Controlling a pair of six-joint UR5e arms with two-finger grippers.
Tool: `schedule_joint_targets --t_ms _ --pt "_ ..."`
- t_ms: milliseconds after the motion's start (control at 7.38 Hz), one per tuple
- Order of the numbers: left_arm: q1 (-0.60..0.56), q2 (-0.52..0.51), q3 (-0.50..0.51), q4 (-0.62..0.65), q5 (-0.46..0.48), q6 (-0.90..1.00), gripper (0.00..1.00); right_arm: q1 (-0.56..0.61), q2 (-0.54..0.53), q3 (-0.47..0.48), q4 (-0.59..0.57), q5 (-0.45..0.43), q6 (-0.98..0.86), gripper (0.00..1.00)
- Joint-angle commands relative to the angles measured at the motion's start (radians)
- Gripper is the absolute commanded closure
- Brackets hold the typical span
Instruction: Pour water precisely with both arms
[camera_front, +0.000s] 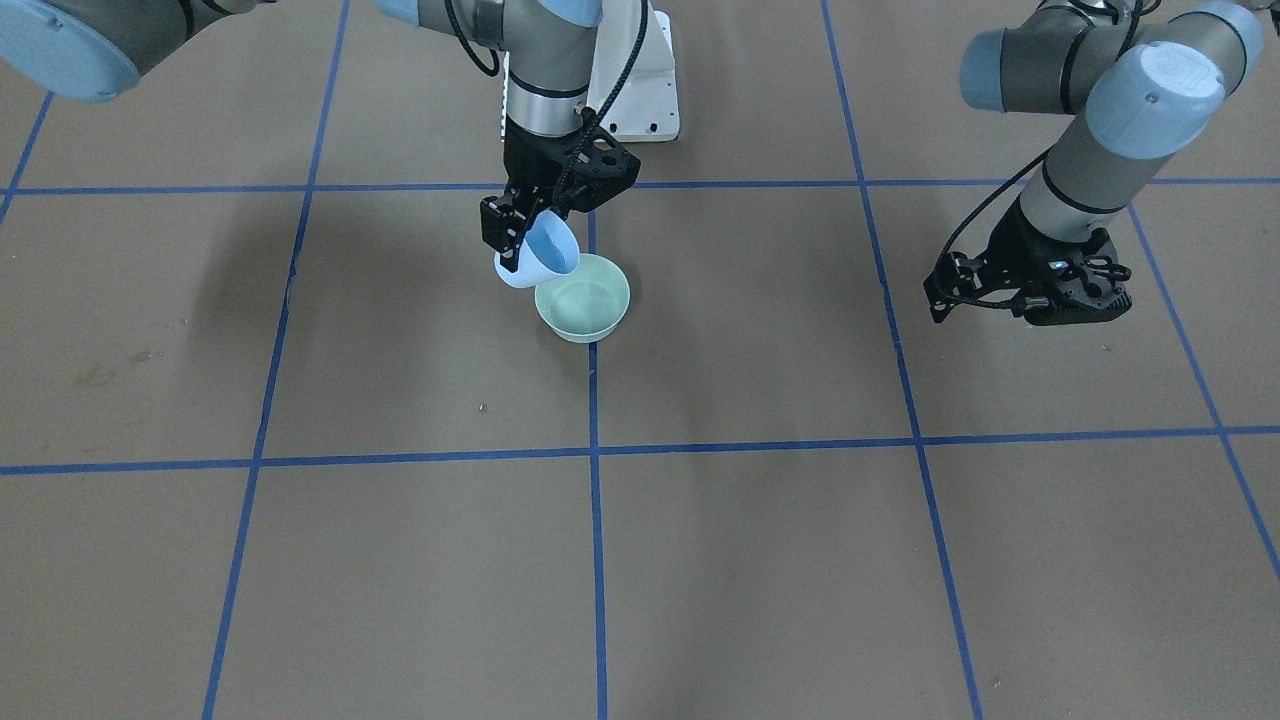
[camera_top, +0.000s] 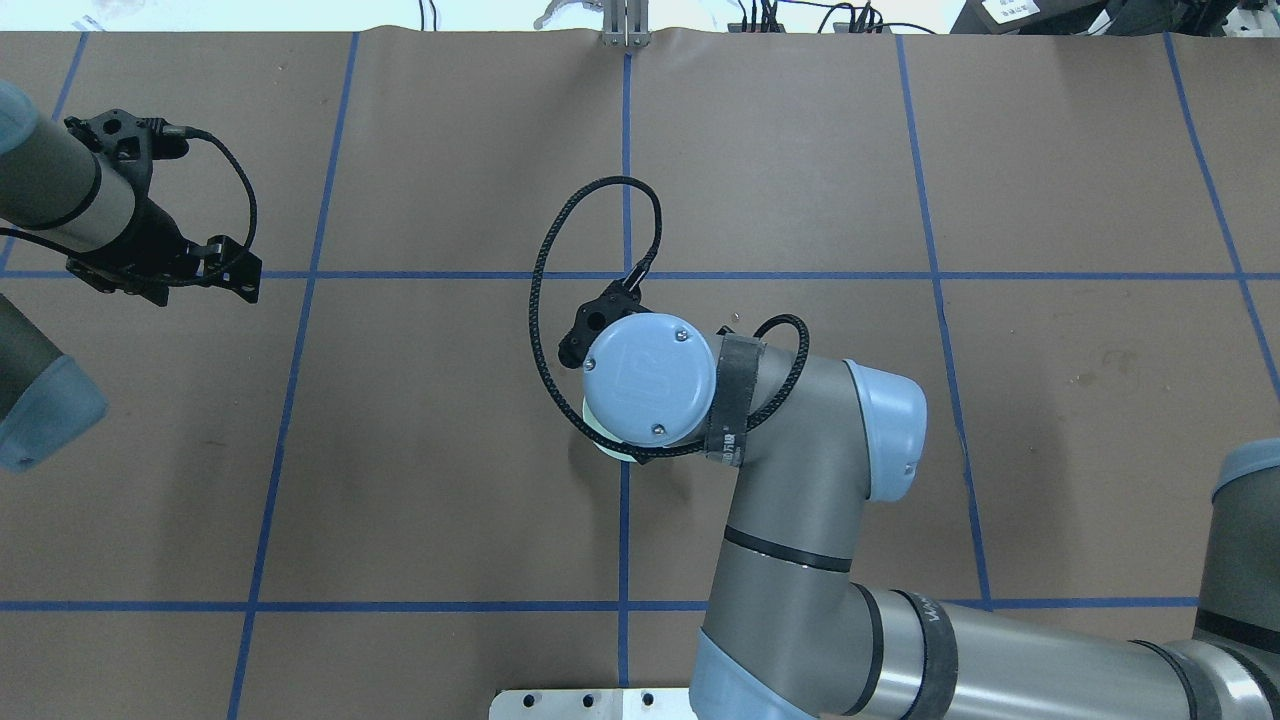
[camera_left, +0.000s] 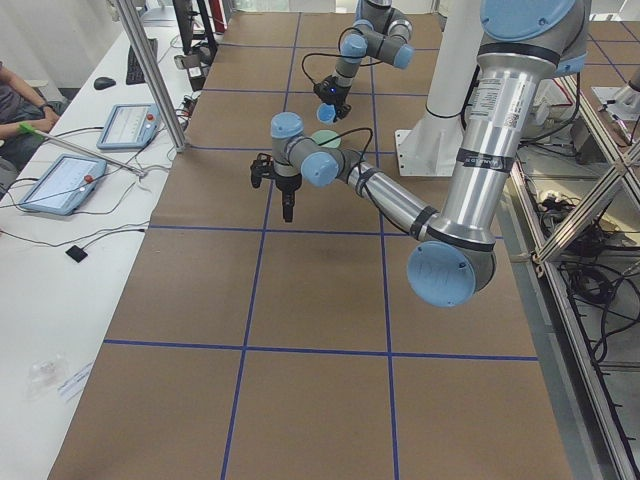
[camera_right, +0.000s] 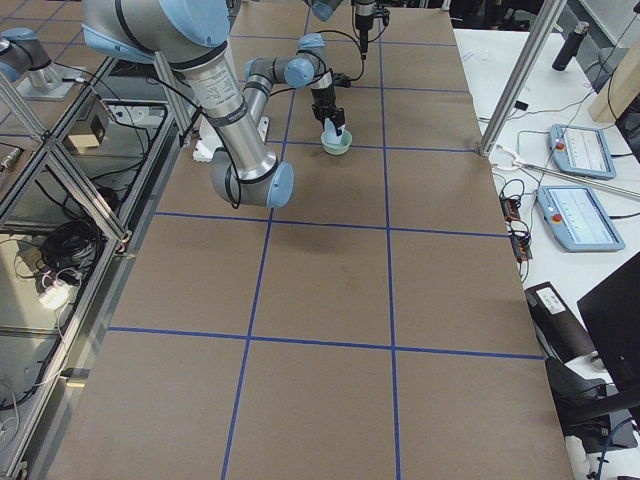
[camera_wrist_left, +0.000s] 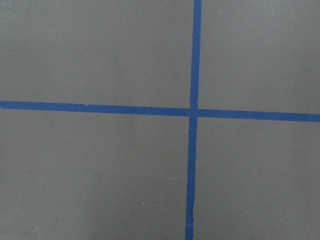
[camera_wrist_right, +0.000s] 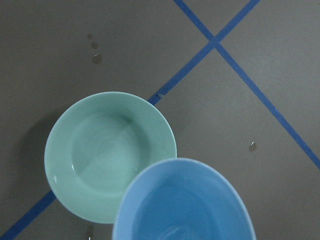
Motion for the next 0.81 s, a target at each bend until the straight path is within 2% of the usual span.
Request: schedule_joint_targets --t_ms 0,136,407,678 --pt "0.002 -0.008 0.007 -0.001 -0.001 0.029 0.01 -0.016 0.121 -0.108 -0.148 -0.044 -0.012 1.0" --pt "0.002 -0.008 0.007 -0.001 -0.012 0.031 0.01 -0.021 0.115 -0.112 -0.173 -0.053 -0.015 1.0" --pt "0.002 -0.01 0.007 -0.001 -0.014 0.032 0.01 -0.051 0.118 -0.112 -0.276 -0.142 -0.015 1.0" --pt "0.0 -0.002 0.006 -0.03 -0.026 0.032 0.01 -0.064 0.12 -0.13 -0.288 -0.188 -0.068 1.0"
